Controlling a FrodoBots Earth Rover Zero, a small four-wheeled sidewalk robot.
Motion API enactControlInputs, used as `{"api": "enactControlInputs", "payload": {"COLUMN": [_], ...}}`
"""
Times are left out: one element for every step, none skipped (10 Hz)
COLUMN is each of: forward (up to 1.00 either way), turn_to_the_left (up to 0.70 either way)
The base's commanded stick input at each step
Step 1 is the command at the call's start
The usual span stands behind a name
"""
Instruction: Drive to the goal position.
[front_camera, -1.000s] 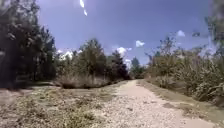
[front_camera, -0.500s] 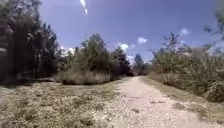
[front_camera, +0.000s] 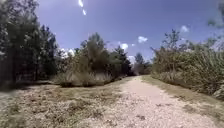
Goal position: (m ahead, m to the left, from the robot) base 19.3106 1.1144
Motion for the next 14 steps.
{"api": "enactControlInputs", "payload": {"forward": [0.5,0.5,0.5,0.5,0.5,0.5,0.5,0.5,0.5,0.5,0.5,0.5,0.5,0.5], "turn_to_the_left": [-0.5,-0.5,-0.5,-0.5,-0.5,-0.42,-0.12,0.0,0.0,0.0,0.0,0.0,0.0,0.0]}}
